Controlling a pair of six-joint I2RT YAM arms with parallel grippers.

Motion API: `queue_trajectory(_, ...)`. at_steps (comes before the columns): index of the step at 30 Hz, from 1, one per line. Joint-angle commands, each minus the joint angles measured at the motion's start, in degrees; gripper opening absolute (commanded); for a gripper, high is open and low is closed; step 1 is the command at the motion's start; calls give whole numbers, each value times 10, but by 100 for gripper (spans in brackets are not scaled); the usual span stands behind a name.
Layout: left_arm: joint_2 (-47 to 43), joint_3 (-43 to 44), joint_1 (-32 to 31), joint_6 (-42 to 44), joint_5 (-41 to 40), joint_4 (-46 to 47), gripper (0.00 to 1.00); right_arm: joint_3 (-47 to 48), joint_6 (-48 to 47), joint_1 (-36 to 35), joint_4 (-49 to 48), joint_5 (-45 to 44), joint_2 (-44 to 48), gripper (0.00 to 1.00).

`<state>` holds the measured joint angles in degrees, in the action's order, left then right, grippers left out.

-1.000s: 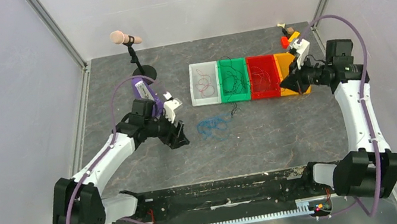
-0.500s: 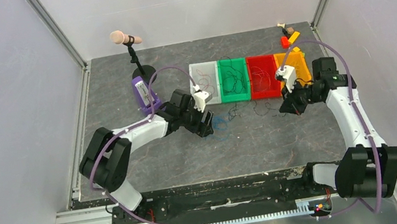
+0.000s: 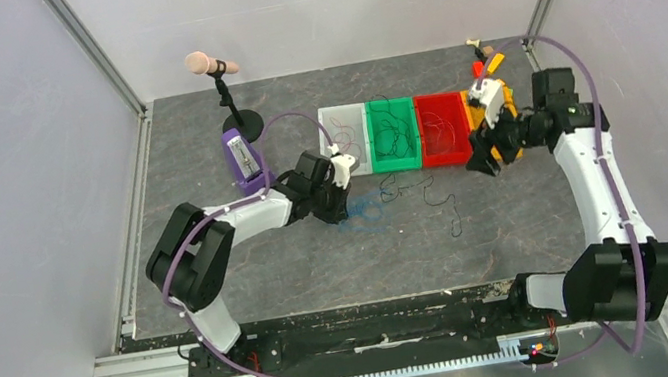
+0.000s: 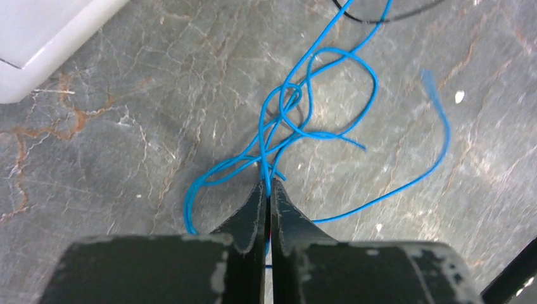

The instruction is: Untangle the cables

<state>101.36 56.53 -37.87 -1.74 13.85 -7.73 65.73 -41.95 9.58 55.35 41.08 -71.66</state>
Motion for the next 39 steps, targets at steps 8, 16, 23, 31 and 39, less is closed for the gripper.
queue_trajectory(8, -173, -79, 16, 147, 114, -104, 44, 57, 214, -135, -232, -79, -40, 74)
queue_trajectory(16, -260, -126, 82, 86, 161, -84, 62, 213, 270, -325, -329, -245, -250, 86)
queue_trajectory(23, -296, -129, 147, 49, 166, -76, 63, 351, 248, -384, -345, -317, -426, 90)
queue_trajectory(31, -318, -127, 164, 37, 172, -82, 62, 394, 227, -401, -364, -338, -531, 89)
queue_trajectory(39, -323, -126, 168, 34, 172, -82, 62, 363, 204, -404, -385, -322, -573, 82)
